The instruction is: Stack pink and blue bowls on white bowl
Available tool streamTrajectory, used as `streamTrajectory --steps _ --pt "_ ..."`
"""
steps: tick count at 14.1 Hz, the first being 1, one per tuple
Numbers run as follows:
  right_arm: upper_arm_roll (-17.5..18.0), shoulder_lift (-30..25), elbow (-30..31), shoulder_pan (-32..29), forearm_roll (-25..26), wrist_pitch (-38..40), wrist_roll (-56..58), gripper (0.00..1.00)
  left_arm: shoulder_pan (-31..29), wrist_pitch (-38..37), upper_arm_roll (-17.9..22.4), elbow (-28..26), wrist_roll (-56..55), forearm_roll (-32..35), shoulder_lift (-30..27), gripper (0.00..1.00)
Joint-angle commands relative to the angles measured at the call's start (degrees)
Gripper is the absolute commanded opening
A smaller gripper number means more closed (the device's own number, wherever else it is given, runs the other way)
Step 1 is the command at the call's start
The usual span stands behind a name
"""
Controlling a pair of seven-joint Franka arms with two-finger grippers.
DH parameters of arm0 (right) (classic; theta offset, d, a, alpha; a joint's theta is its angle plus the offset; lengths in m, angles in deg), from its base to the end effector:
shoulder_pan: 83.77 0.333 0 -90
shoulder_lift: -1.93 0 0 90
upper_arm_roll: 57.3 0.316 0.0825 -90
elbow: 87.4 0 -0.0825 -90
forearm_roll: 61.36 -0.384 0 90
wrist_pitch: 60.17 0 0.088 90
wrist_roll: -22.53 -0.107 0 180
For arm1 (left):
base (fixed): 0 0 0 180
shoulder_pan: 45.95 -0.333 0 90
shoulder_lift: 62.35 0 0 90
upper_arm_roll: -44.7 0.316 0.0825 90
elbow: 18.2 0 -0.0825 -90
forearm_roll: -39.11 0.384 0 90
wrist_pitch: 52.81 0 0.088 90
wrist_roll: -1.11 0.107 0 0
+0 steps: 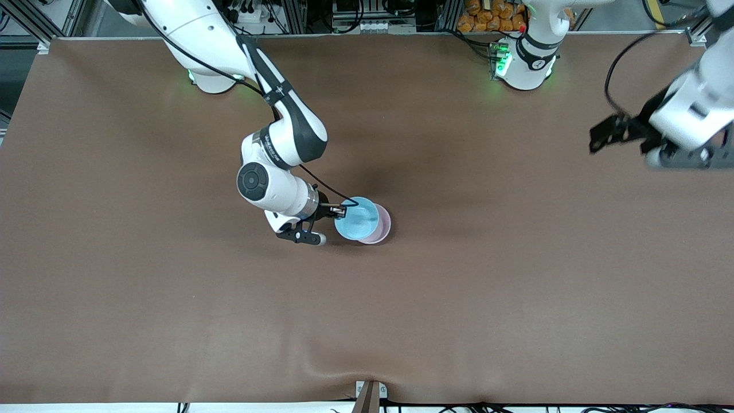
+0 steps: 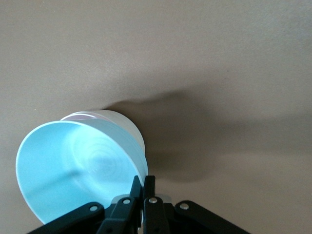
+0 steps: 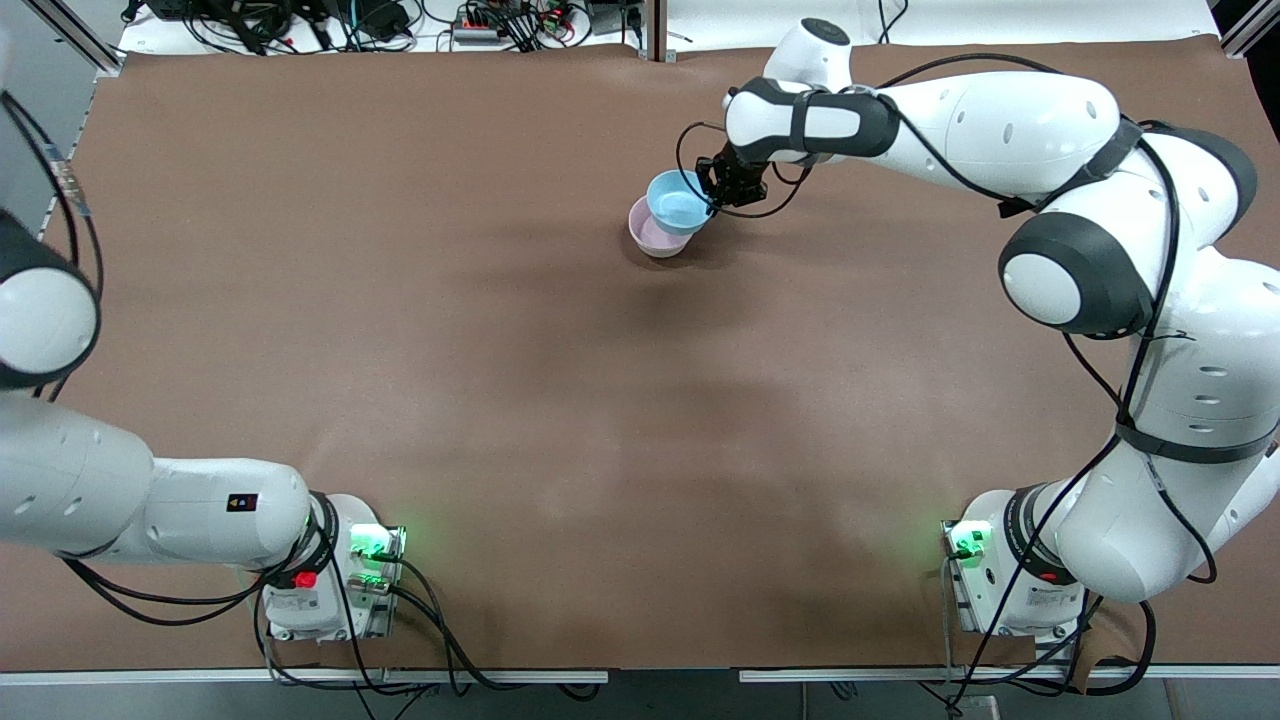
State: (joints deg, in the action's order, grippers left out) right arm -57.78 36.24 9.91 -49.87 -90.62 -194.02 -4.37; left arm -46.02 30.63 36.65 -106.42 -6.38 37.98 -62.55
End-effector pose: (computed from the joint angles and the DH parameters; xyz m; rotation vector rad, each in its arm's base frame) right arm 0.5642 0.3825 0.2522 -2.7764 0.3280 0.2149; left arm 0.5359 -0.0776 0.6313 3.1307 -0.0157 -0.1282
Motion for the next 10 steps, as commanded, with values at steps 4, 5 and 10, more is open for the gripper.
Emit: streamTrajectory --steps 4,5,10 --pt "-0.76 1.45 -0.81 1.96 -1.24 -1.77 -1.31 0.0 -0.47 1.98 4.16 -0.38 8.59 0.52 -1.3 1.0" --pt "-0.76 1.45 -0.9 2.05 -1.16 -1.86 -2.1 0.0 -0.46 2.6 5.57 -0.55 11.5 0.43 -1.29 1.0" --pt "-0.76 1.72 -2.13 2.49 -1.16 -1.77 -3.95 0.0 -0.55 2.35 7.61 -0.55 11.26 0.78 -1.73 1.0"
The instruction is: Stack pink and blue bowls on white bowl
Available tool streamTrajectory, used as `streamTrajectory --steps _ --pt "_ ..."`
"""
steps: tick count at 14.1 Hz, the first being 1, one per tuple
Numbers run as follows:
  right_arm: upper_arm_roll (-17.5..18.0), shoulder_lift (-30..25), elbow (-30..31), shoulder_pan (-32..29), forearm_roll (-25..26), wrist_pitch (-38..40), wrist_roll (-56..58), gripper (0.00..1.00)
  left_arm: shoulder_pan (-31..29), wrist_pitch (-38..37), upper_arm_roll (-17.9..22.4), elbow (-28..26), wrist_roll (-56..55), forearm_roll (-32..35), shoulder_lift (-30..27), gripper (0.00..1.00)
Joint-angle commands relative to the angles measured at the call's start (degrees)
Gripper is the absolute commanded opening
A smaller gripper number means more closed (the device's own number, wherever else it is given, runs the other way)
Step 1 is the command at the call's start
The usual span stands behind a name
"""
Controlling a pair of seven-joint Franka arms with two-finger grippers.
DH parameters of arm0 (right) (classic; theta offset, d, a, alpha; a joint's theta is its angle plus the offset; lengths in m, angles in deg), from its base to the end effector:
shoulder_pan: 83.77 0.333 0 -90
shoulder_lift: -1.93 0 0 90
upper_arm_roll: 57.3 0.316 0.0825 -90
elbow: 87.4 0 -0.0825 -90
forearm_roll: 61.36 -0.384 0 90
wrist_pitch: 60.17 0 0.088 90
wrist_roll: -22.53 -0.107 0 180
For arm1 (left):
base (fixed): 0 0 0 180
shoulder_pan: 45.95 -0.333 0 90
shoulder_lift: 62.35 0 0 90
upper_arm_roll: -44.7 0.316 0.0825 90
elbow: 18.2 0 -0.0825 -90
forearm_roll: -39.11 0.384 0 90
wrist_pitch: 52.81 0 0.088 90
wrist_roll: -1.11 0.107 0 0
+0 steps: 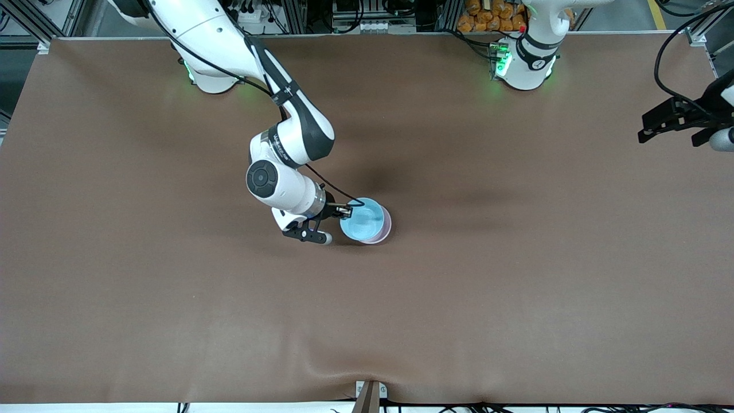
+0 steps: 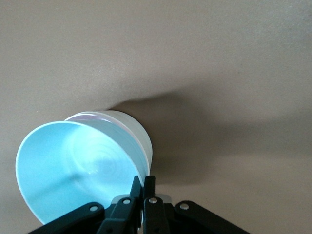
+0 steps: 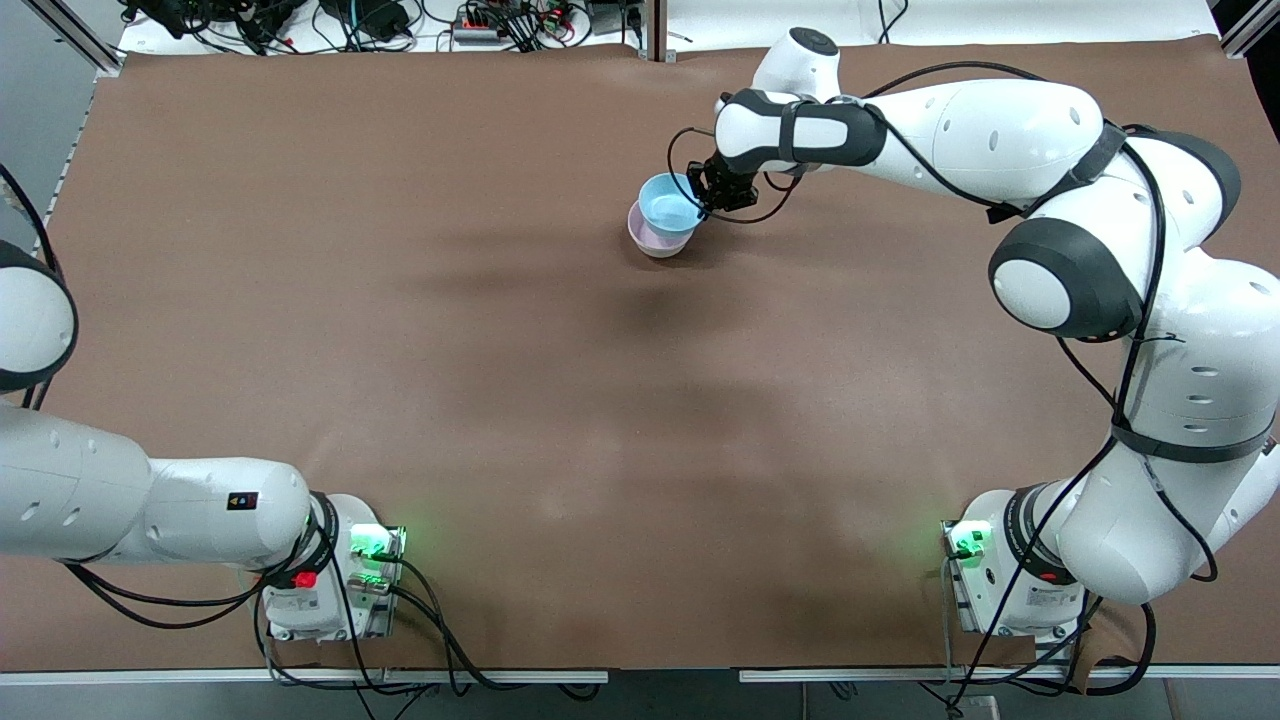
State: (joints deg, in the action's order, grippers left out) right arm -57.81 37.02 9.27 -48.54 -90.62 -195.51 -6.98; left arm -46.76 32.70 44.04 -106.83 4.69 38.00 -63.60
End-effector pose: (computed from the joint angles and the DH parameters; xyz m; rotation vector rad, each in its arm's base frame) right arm 0.5601 0.3964 0.2498 -2.7703 0.3667 0.1994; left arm 0.5399 -0.0009 0.6409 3.1196 -0.0953 -0.0499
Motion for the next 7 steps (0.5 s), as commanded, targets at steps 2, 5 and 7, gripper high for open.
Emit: streamTrajectory --steps 2,5,7 --pt "-0.72 1.12 -1.49 1.25 -1.24 -0.28 -1.35 0.0 0.2 0.19 0.14 -0.14 0.11 0.76 -0.78 1.0" --pt "-0.72 1.56 -1.75 1.78 -1.24 -0.28 -1.35 0.12 0.2 0.1 0.05 0.04 -2.87 0.58 -1.04 1.0" --pt "-0.72 1.47 -1.76 1.78 -0.89 -0.28 -1.34 1.0 0.2 0.1 -0.04 -0.05 -3.32 0.94 -0.96 1.0"
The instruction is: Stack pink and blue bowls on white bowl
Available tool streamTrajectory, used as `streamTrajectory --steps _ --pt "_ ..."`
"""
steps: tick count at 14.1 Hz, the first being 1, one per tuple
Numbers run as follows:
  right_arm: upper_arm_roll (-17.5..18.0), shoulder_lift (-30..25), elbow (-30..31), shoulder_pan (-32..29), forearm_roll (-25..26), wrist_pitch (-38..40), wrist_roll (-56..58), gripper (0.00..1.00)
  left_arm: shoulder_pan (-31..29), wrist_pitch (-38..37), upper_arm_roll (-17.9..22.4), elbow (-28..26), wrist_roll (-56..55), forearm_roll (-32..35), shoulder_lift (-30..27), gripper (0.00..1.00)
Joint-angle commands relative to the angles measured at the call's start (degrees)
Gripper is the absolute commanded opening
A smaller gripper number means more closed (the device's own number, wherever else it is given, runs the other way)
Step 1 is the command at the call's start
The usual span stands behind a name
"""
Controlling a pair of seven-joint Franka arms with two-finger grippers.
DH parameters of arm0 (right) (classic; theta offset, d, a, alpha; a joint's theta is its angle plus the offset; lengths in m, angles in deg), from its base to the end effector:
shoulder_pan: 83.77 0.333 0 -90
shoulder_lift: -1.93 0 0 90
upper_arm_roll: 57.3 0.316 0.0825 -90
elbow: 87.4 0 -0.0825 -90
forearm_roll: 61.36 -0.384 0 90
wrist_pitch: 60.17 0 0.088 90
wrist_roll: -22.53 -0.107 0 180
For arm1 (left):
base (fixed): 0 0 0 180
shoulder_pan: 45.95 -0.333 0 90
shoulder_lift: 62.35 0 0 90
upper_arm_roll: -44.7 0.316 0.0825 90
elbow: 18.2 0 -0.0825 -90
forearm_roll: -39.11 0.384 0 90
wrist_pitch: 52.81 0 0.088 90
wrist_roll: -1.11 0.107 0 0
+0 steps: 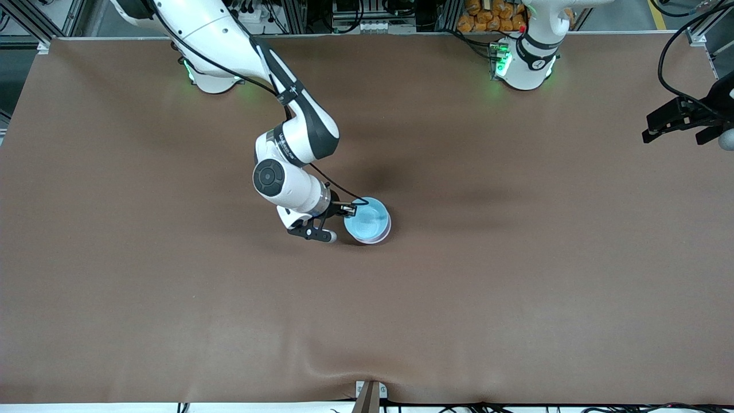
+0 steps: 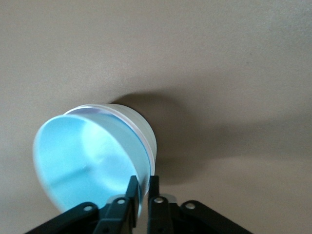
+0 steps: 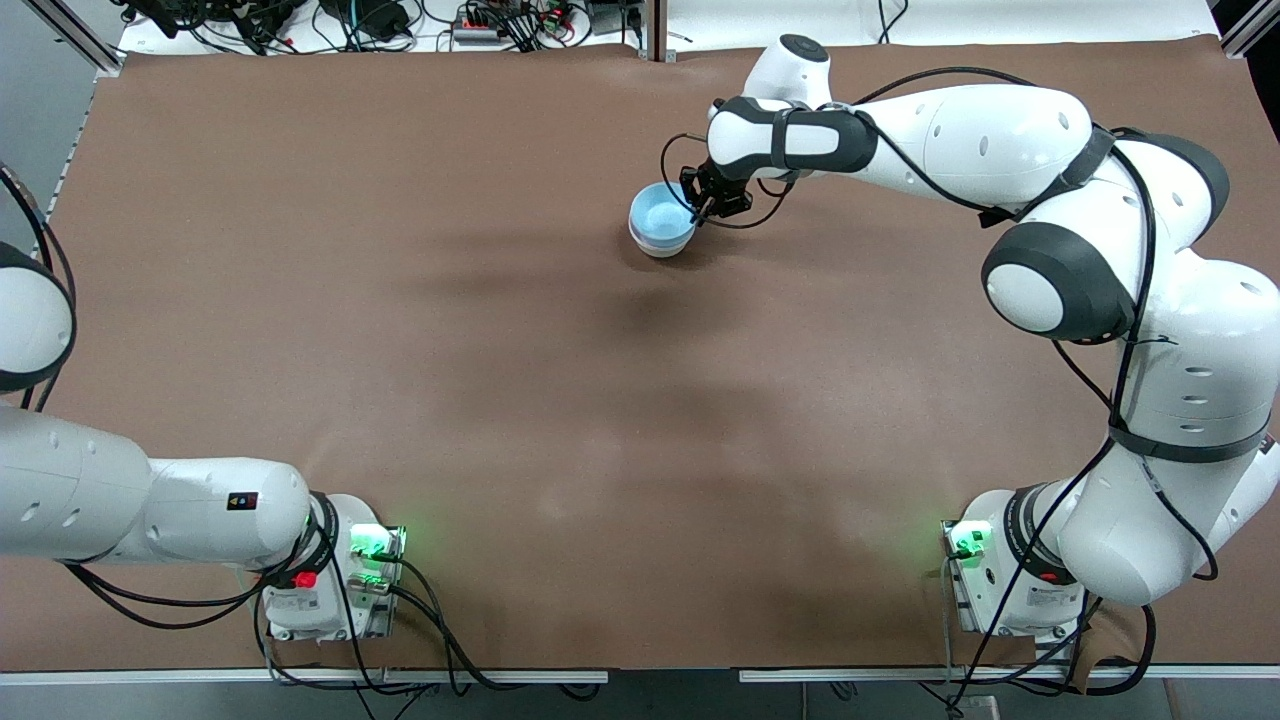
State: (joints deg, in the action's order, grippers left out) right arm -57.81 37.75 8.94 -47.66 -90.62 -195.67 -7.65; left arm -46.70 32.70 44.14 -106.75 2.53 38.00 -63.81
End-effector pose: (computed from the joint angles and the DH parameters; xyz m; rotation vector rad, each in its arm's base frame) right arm 0.5547 0.4053 0.2438 -2.7756 0.3646 0.2097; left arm 0.5388 -0.0005 0.6435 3.1216 -0.0354 -0.0426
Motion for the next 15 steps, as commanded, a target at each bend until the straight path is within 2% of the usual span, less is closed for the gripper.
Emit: streamTrajectory --steps 1,3,6,8,11,13,15 --pt "-0.81 0.56 -1.42 0.72 -0.8 0.06 -0.67 1.0 0.14 0.1 -0.14 -0.13 -1.33 0.94 -0.65 1.0" --pt "-0.99 -0.84 -1.07 -0.07 -0.72 0.76 -0.24 1.0 0.05 0.1 -0.06 -0.13 -1.34 0.94 -0.57 1.0" --pt "-2.56 -6.19 -0.81 -3.57 -0.37 5.13 1.08 1.0 -0.13 0.1 -0.32 0.74 -0.9 1.11 -0.04 1.0" --pt "-5.63 -11.02 1.12 -5.25 2.08 11.63 3.45 1.0 -0.13 0.1 -0.41 1.1 -0.72 0.59 0.58 1.0" --pt "-10.38 -15.16 1.22 -5.43 10.33 20.24 4.42 1.0 0.14 0.1 -0.32 1.19 -0.72 1.11 0.58 1.0" --pt "-11.71 -17.62 1.3 -8.13 13.69 25.26 9.93 1.0 0.4 0.1 -0.41 1.19 -1.07 1.03 0.75 1.0" --pt "-11.89 -20.43 1.3 -12.88 13.79 30.18 16.35 1.0 0.66 0.1 -0.41 1.19 -1.16 1.11 0.67 1.0"
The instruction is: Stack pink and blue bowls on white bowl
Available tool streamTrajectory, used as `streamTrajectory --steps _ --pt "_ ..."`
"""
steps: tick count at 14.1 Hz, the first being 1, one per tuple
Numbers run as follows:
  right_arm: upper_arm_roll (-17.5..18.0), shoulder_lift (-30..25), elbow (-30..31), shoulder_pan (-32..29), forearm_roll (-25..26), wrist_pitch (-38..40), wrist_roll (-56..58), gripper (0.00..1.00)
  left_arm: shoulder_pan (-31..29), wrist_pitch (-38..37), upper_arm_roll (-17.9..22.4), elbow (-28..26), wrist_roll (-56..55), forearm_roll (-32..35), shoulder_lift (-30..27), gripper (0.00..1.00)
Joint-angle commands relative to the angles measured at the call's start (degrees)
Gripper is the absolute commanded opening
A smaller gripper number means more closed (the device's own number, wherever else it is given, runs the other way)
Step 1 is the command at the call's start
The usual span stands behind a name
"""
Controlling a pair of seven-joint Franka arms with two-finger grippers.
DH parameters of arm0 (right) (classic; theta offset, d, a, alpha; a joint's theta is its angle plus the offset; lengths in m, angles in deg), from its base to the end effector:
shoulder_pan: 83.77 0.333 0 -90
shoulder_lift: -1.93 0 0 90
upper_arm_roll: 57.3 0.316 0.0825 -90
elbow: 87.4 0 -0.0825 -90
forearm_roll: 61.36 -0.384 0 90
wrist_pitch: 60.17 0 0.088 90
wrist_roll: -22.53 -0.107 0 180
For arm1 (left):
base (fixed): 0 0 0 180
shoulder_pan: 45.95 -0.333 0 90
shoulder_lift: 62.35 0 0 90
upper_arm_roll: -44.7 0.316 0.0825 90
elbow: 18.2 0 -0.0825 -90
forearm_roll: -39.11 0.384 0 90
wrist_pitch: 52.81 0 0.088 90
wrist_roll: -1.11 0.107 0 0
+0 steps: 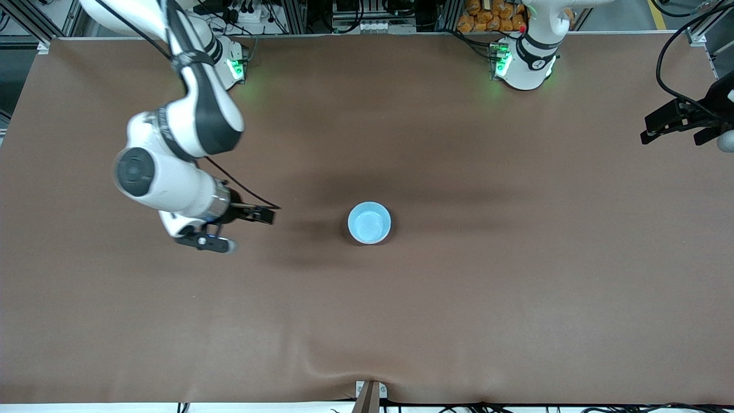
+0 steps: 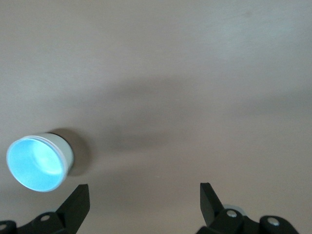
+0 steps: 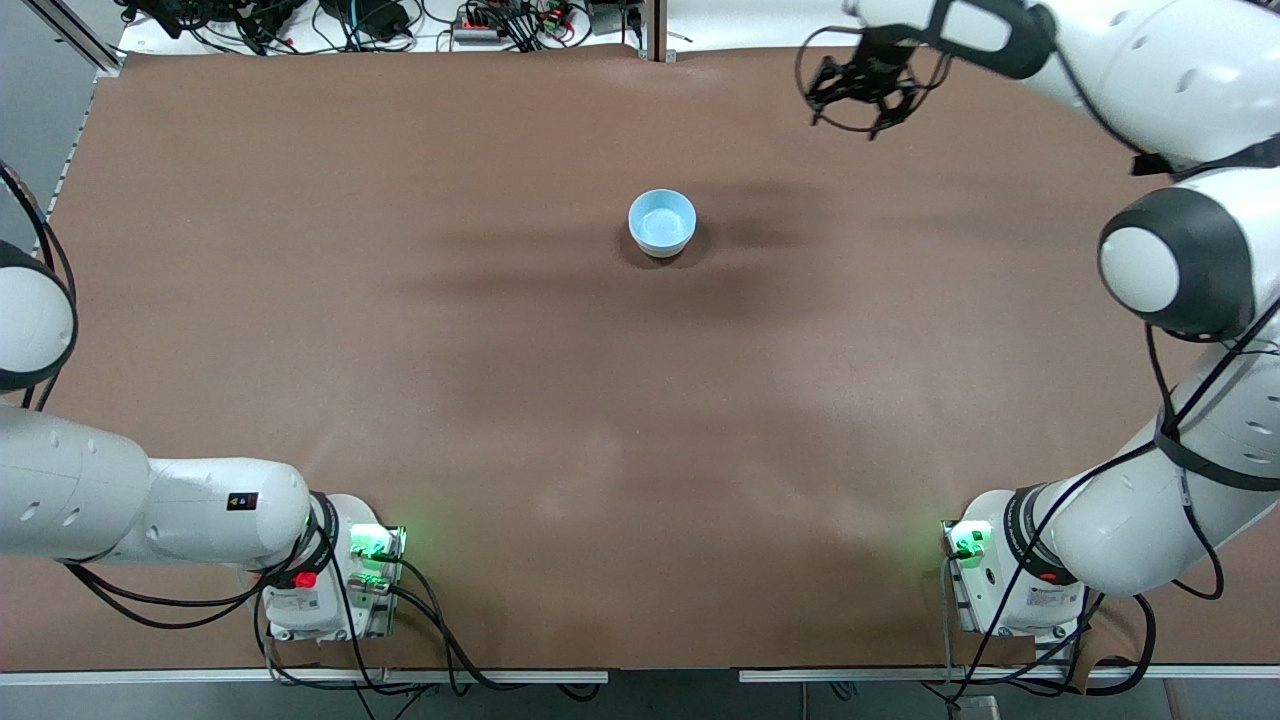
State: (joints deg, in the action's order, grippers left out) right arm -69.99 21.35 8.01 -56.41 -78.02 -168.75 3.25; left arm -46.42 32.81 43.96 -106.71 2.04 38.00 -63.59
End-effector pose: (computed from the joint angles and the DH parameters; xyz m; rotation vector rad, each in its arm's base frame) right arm 0.6126 0.1959 0.4073 -2.9615 0.2653 0.2254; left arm 0.5401 -0.0048 0.6419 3.1219 -0.0346 -0.0448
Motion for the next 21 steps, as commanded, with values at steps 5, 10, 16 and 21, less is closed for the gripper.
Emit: streamTrajectory --steps 5,10,16,21 --pt "3.01 -13.17 2.06 -16.17 9.35 12.32 12.31 1.0 0.29 -0.1 -0.84 0.97 -0.58 0.5 0.54 1.0" --pt "6.71 -18.11 -2.49 -22.87 16.46 21.18 15.23 1.0 0.46 -0.63 -0.93 1.05 -0.58 0.41 0.54 1.0" --pt "8.21 -18.28 -5.41 -27.27 17.01 23.94 21.3 1.0 0.37 -0.81 -1.28 1.05 -0.58 0.32 0.54 1.0" --pt "10.32 -18.11 -6.29 -28.86 17.79 23.85 21.3 1.0 0.37 -0.81 -1.28 0.97 -0.5 0.32 0.54 1.0"
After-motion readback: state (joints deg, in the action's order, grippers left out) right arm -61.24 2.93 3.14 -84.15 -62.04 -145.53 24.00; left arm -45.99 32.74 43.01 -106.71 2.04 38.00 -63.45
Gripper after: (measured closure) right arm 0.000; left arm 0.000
